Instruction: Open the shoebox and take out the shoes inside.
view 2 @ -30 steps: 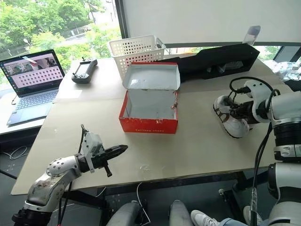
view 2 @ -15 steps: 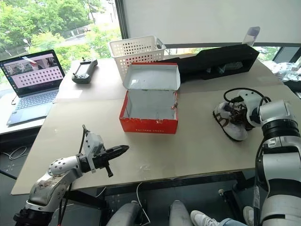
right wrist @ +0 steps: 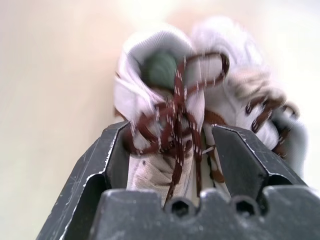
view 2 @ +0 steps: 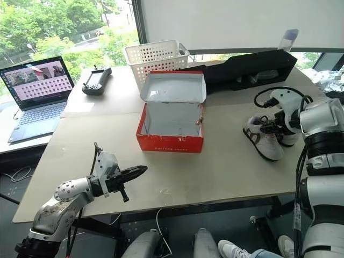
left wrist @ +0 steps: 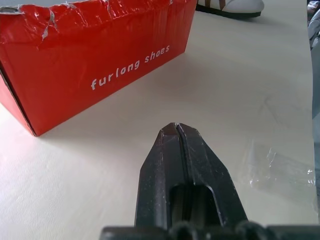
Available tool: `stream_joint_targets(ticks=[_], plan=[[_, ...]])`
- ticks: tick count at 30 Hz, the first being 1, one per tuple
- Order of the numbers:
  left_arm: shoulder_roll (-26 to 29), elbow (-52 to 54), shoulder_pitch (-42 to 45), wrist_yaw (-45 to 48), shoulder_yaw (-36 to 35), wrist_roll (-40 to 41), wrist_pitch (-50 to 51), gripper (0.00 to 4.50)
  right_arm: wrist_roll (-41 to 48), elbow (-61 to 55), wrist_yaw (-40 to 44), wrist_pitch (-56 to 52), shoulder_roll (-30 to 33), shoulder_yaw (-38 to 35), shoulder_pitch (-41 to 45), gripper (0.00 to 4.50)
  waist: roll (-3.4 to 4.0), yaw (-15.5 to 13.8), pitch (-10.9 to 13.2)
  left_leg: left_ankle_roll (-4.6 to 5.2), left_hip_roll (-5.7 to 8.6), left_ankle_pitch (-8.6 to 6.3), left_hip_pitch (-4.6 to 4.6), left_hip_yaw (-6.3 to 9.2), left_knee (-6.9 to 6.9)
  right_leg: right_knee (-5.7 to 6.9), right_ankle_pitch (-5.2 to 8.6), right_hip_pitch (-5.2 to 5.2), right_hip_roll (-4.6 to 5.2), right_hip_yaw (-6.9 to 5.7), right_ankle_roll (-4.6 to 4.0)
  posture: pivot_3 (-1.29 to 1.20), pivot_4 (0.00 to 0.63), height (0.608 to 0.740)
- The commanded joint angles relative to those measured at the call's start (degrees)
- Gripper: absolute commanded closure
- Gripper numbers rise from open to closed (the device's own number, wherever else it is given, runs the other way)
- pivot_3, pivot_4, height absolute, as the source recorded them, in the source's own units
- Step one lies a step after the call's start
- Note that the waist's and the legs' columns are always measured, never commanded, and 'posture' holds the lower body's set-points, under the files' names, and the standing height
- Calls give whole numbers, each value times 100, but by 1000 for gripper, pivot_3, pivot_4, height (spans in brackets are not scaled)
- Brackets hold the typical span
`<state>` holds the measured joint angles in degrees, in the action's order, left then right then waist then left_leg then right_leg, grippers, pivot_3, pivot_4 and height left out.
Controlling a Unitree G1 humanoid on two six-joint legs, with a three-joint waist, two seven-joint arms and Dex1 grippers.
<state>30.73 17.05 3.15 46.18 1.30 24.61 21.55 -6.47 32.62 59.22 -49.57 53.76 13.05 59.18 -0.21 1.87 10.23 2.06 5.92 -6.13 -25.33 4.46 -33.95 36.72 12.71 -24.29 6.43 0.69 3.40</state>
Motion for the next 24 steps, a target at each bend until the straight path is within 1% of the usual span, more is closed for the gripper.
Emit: stream_joint_targets(ticks=[1,4,10,14,17,19,21,22,24], plan=[[56,119,72,95,-38,0,-123,4500,196,-999,320,-530,290,-115,-150,1379,0,-17,0,0,0,0,-2,0,0,-1,1,-1,5,1,-1,0,150,738],[70,219,74,220,-58,43,-252,4500,366,-1421,468,-706,440,-248,-206,1379,0,-37,0,0,0,0,-3,-1,0,0,19,-2,12,2,-32,0,150,738],[134,369,165,339,-138,147,-258,4500,672,-1587,531,-807,593,-481,-92,1379,-1,-91,0,0,-1,0,-6,-1,0,-3,20,-3,14,1,-33,0,150,738],[77,293,157,180,-357,266,-153,4500,1021,-1768,647,-929,614,-707,-66,1379,-1,-87,1,0,-1,-1,-8,-1,0,-4,20,-4,15,1,-33,0,150,738],[-101,-135,388,-453,-962,458,62,4500,1311,-2095,563,-978,541,-1004,-206,1379,-1,-91,1,0,-4,0,-12,-1,0,-3,19,-8,14,0,-33,0,150,738],[-309,-585,693,-1188,-1445,384,76,4500,1263,-2334,84,-845,354,-1184,-388,1379,-3,-103,1,0,-6,0,-13,0,-1,0,18,-9,13,-4,-31,0,150,738],[-592,-961,992,-2027,-1880,274,36,4500,1166,-2631,-663,-933,-65,-1435,-560,1379,-14,-97,-4,0,-11,0,-11,0,-7,-2,6,-3,13,-7,-10,0,150,738],[-702,-1020,1069,-2281,-2015,264,29,4500,1138,-2807,-927,-931,-220,-1522,-657,1379,-20,-93,-7,0,-10,0,-10,0,-9,-4,-4,-1,13,-6,8,0,150,738],[-833,-1068,1165,-2597,-2155,192,-26,4500,1089,-3100,-1305,-831,-424,-1618,-817,1379,-24,-98,-6,0,-9,0,-12,-1,-12,-7,-9,-2,11,-6,15,0,150,738]])
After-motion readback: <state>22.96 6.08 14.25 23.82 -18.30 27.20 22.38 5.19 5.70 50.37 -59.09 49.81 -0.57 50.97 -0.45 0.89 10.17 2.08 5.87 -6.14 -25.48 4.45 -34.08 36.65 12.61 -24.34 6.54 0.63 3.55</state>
